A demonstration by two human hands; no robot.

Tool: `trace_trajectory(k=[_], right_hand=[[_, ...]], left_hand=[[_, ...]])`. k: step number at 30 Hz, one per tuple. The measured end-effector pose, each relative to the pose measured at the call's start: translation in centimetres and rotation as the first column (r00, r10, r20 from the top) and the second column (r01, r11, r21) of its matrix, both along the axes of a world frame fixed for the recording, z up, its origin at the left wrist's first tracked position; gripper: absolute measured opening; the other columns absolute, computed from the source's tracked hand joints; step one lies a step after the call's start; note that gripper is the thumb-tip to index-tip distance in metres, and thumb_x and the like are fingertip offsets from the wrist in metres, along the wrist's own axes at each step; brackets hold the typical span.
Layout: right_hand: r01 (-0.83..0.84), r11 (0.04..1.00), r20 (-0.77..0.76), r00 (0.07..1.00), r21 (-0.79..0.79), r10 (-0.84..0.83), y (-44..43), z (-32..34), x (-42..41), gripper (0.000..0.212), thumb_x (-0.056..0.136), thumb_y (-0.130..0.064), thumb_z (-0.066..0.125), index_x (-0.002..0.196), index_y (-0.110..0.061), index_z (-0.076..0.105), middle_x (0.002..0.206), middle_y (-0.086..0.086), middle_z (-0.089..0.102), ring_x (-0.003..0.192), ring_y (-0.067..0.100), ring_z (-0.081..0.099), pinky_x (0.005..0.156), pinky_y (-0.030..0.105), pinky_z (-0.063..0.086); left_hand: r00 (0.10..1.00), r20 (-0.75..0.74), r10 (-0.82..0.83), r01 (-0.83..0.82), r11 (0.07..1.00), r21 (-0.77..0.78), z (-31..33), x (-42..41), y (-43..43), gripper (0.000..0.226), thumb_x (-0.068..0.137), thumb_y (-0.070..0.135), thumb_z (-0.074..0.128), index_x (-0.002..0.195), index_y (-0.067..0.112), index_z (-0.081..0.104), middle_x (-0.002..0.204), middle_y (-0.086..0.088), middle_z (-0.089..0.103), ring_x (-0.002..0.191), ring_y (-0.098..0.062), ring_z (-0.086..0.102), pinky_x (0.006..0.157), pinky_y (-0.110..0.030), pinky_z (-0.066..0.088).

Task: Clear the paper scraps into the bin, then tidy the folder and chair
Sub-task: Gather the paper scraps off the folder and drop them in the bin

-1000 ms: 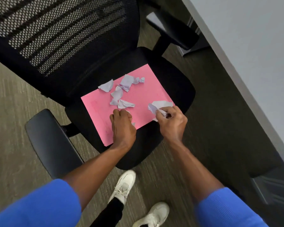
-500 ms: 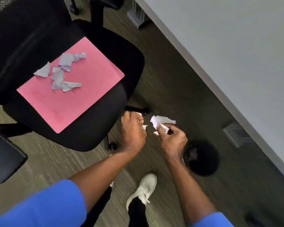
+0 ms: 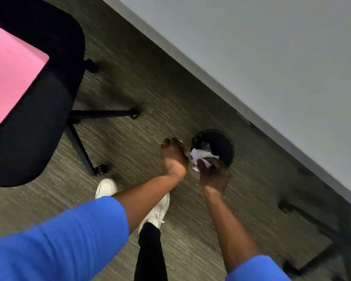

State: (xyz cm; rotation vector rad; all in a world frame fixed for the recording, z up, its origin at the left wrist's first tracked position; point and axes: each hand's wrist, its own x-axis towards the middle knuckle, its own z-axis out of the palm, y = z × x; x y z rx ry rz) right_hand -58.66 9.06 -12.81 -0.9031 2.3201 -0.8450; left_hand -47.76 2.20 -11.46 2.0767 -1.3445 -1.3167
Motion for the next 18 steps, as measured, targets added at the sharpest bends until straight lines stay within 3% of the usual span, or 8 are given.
trace_trajectory(k=[2, 6, 8, 13, 18], right_hand=[[0.022, 0.999, -0.040, 0.999, 0.028, -0.021, 0.5, -0.5, -2.0, 0.014, 0.081, -0.013, 0.090, 0.089, -0.006, 0.083, 0.087, 0.016, 0.080, 0.079, 0.030, 0.075, 0.067, 0.017, 0.037], [0.052, 0.998, -0.015, 0.999, 0.045, -0.051, 1.0, -1.9, -5.4, 0.014, 0.082, -0.013, 0.088, 0.091, -0.004, 0.083, 0.090, 0.017, 0.081, 0.086, 0.032, 0.076, 0.079, 0.037, 0.057], [0.064, 0.997, 0.009, 0.998, 0.053, -0.064, 1.1, -2.9, -6.7, 0.011, 0.082, -0.009, 0.086, 0.089, -0.002, 0.083, 0.089, 0.018, 0.081, 0.086, 0.034, 0.076, 0.079, 0.042, 0.058], [0.075, 0.985, -0.021, 0.997, 0.156, -0.072, 0.0, -4.8, -8.9, 0.014, 0.082, -0.018, 0.086, 0.091, -0.008, 0.085, 0.090, 0.015, 0.082, 0.085, 0.030, 0.077, 0.068, 0.022, 0.039], [0.029, 0.969, -0.079, 0.997, 0.247, -0.010, -1.9, -6.6, -10.8, 0.021, 0.086, -0.026, 0.083, 0.100, -0.011, 0.083, 0.101, 0.014, 0.082, 0.093, 0.030, 0.076, 0.068, 0.020, 0.037]], left_hand=[[0.995, 0.093, -0.048, 0.038, 0.993, 0.108, -1.1, -1.5, 0.1, 0.029, 0.102, 0.014, 0.052, 0.126, 0.005, 0.066, 0.134, -0.016, 0.061, 0.127, -0.031, 0.057, 0.109, -0.040, 0.045], [0.995, 0.018, -0.093, 0.090, 0.989, 0.121, -2.6, -4.8, 0.3, 0.041, 0.094, 0.018, 0.062, 0.131, 0.001, 0.060, 0.136, -0.018, 0.063, 0.129, -0.035, 0.056, 0.108, -0.041, 0.044], [0.982, 0.034, -0.186, 0.180, 0.975, 0.129, -3.6, -6.0, 0.3, 0.047, 0.094, 0.023, 0.065, 0.136, 0.001, 0.058, 0.140, -0.016, 0.062, 0.132, -0.033, 0.055, 0.112, -0.037, 0.041], [0.967, 0.068, -0.246, 0.232, 0.959, 0.164, -6.8, -9.3, -0.3, 0.063, 0.095, 0.033, 0.073, 0.146, 0.001, 0.053, 0.145, -0.018, 0.062, 0.137, -0.032, 0.058, 0.113, -0.035, 0.041], [0.994, -0.018, -0.108, 0.109, 0.966, 0.236, -10.3, -10.7, -1.4, 0.046, 0.103, 0.033, 0.061, 0.134, 0.000, 0.067, 0.138, -0.020, 0.070, 0.132, -0.034, 0.065, 0.105, -0.036, 0.051]])
